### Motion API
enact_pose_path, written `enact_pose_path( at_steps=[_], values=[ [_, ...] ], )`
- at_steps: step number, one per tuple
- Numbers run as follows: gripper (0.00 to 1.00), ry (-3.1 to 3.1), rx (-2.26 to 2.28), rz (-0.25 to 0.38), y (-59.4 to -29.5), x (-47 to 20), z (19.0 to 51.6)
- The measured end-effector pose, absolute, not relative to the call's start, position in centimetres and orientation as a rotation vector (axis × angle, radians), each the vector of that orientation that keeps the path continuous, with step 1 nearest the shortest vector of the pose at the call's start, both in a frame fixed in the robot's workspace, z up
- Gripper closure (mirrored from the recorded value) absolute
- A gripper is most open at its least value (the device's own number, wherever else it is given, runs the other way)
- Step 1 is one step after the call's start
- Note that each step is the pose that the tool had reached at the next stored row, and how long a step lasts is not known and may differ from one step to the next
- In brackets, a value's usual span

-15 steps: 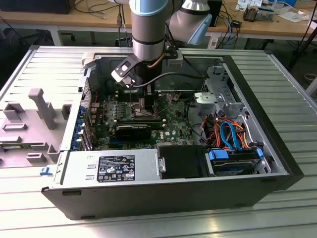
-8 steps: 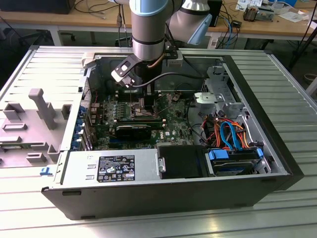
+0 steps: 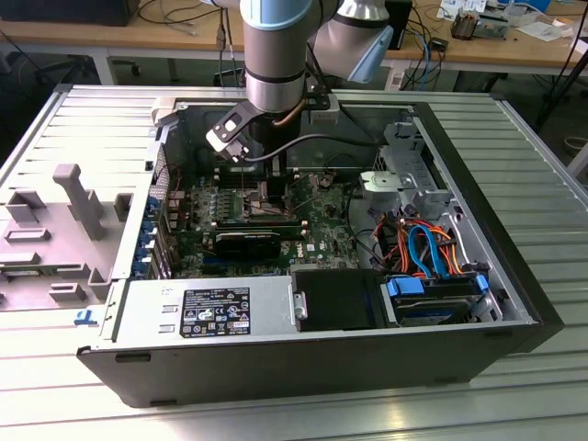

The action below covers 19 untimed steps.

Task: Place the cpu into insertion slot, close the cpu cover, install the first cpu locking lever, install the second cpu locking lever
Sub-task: 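Place the cpu into insertion slot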

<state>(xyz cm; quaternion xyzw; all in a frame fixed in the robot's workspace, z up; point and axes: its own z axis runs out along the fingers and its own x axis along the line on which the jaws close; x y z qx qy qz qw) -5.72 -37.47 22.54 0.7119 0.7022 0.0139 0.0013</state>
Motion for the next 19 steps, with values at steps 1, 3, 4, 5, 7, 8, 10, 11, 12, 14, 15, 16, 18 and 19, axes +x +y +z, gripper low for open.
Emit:
enact_pose_path(
  at_steps=[1,3,4,5,7,8,10,11,12,14,15,16,18,19],
  values=[
    [0.46,2.202,2.236,0.044,-37.47,-5.72,22.54],
    [0.46,2.199,2.239,0.044,-37.47,-5.72,22.53],
    [0.46,2.198,2.241,0.044,-37.47,-5.72,22.52],
    [0.46,2.196,2.243,0.044,-37.47,-5.72,22.52],
    [0.46,2.192,2.246,0.044,-37.47,-5.72,22.5],
    [0.46,2.19,2.248,0.044,-37.47,-5.72,22.5],
    [0.46,2.185,2.253,0.044,-37.47,-5.72,22.48],
    [0.46,2.183,2.255,0.044,-37.47,-5.72,22.47],
    [0.46,2.182,2.256,0.044,-37.47,-5.72,22.47],
    [0.46,2.178,2.259,0.044,-37.47,-5.72,22.46],
    [0.46,2.177,2.261,0.044,-37.47,-5.72,22.45],
    [0.46,2.175,2.262,0.044,-37.47,-5.72,22.45],
    [0.46,2.172,2.266,0.044,-37.47,-5.72,22.43],
    [0.46,2.171,2.266,0.044,-37.47,-5.72,22.43]
  ],
)
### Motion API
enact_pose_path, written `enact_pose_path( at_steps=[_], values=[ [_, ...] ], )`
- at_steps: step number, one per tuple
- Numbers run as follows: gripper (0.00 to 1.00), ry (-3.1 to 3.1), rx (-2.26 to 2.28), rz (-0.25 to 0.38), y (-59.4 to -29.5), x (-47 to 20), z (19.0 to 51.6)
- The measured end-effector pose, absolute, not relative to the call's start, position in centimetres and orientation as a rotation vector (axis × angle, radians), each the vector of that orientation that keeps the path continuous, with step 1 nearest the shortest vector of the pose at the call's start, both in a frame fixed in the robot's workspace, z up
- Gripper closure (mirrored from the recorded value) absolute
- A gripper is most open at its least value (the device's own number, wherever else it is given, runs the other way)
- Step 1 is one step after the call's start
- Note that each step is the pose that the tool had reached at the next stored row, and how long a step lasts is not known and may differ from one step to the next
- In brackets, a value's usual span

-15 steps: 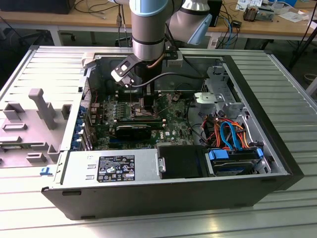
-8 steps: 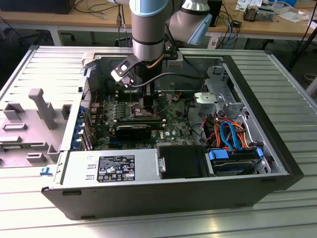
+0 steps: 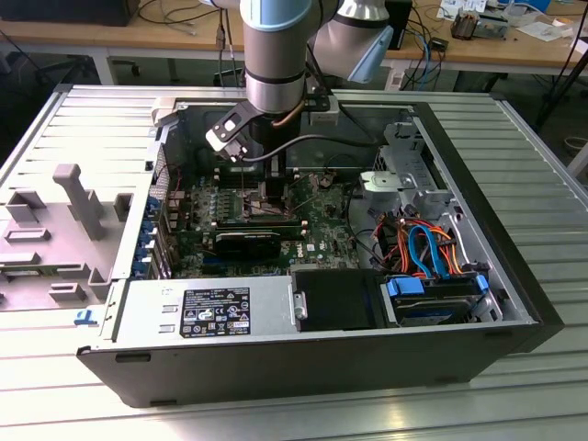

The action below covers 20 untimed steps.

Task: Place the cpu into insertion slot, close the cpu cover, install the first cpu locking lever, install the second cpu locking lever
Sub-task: 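Place the cpu into insertion slot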

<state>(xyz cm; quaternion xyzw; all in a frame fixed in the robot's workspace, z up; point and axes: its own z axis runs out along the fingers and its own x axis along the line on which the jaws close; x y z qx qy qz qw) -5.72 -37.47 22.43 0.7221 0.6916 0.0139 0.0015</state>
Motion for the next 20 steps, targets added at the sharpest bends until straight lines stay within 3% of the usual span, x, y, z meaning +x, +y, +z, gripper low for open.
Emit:
enact_pose_path(
  at_steps=[20],
  values=[
    [0.46,2.149,2.287,0.044,-37.47,-5.72,22.35]
  ],
)
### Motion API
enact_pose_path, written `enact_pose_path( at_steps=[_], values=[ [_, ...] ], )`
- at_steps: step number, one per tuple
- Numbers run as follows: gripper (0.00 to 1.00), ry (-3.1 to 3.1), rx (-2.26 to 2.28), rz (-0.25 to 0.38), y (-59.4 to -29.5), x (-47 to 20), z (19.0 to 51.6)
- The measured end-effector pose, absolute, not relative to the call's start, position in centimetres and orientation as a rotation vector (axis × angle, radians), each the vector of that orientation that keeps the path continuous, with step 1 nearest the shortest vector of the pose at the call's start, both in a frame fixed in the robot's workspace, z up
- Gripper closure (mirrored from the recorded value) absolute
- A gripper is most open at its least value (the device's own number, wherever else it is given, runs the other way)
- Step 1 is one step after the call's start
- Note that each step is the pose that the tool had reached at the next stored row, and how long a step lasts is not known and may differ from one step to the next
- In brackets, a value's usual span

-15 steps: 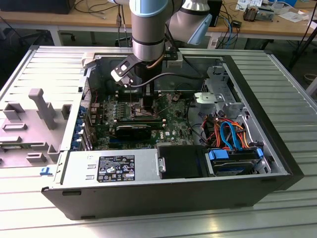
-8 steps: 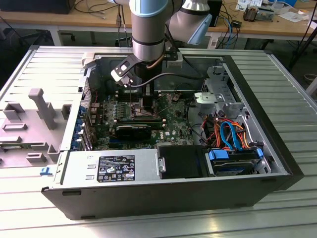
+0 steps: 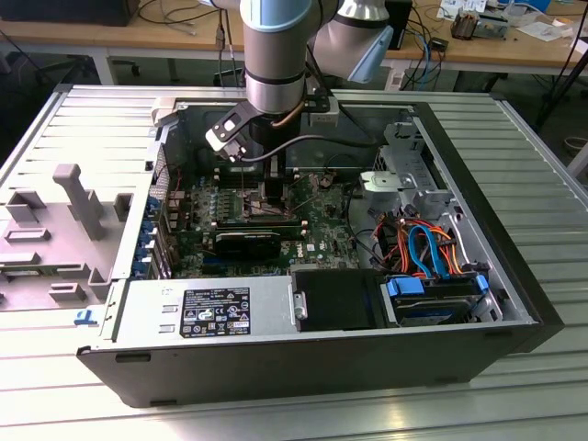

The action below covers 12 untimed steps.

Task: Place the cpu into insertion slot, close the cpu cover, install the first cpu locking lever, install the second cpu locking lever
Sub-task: 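Place the cpu into insertion slot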

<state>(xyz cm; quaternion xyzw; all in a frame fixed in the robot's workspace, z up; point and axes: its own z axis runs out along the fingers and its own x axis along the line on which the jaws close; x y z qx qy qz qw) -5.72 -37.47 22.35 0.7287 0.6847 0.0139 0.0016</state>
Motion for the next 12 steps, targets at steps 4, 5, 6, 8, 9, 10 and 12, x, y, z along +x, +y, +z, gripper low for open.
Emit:
enact_pose_path(
  at_steps=[4,5,6,8,9,10,12],
  values=[
    [0.46,2.144,2.291,0.044,-37.47,-5.72,22.33],
    [0.46,2.143,2.293,0.044,-37.47,-5.72,22.33],
    [0.46,2.14,2.295,0.044,-37.47,-5.72,22.32],
    [0.46,2.138,2.297,0.044,-37.47,-5.72,22.31],
    [0.46,2.137,2.298,0.044,-37.47,-5.72,22.31],
    [0.46,2.136,2.299,0.044,-37.47,-5.72,22.3],
    [0.46,2.133,2.301,0.044,-37.47,-5.72,22.29]
  ],
)
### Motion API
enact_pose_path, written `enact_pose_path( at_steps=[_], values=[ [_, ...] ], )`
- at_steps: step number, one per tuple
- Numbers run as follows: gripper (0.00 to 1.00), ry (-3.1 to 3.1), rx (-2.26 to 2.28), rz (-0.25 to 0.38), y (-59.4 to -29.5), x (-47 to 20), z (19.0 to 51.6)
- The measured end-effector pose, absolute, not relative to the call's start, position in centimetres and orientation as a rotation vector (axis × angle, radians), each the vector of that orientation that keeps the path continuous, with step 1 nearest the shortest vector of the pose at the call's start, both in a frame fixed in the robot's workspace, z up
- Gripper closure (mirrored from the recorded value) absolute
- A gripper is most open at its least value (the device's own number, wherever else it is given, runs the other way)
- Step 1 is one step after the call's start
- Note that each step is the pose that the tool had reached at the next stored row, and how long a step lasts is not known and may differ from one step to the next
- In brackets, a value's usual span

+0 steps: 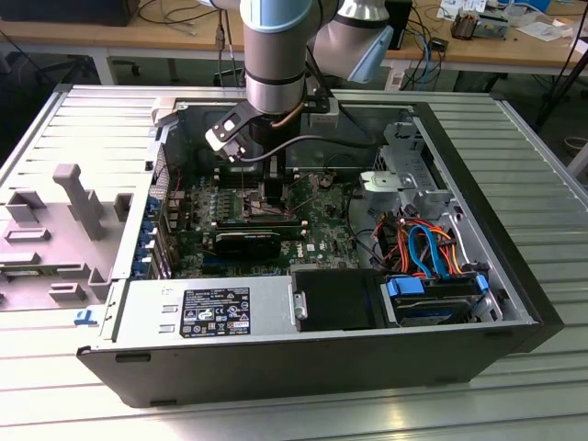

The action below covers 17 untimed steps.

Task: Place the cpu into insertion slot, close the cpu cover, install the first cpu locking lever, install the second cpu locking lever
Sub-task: 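Place the cpu into insertion slot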

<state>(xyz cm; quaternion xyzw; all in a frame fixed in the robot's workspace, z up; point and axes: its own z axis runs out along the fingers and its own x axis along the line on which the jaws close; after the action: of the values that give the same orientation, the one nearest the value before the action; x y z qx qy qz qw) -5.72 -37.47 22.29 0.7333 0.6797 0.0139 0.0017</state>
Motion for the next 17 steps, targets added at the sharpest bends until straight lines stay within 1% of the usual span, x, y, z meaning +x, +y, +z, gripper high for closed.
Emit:
enact_pose_path(
  at_steps=[17],
  values=[
    [0.46,2.109,2.323,0.043,-37.47,-5.72,22.19]
  ],
)
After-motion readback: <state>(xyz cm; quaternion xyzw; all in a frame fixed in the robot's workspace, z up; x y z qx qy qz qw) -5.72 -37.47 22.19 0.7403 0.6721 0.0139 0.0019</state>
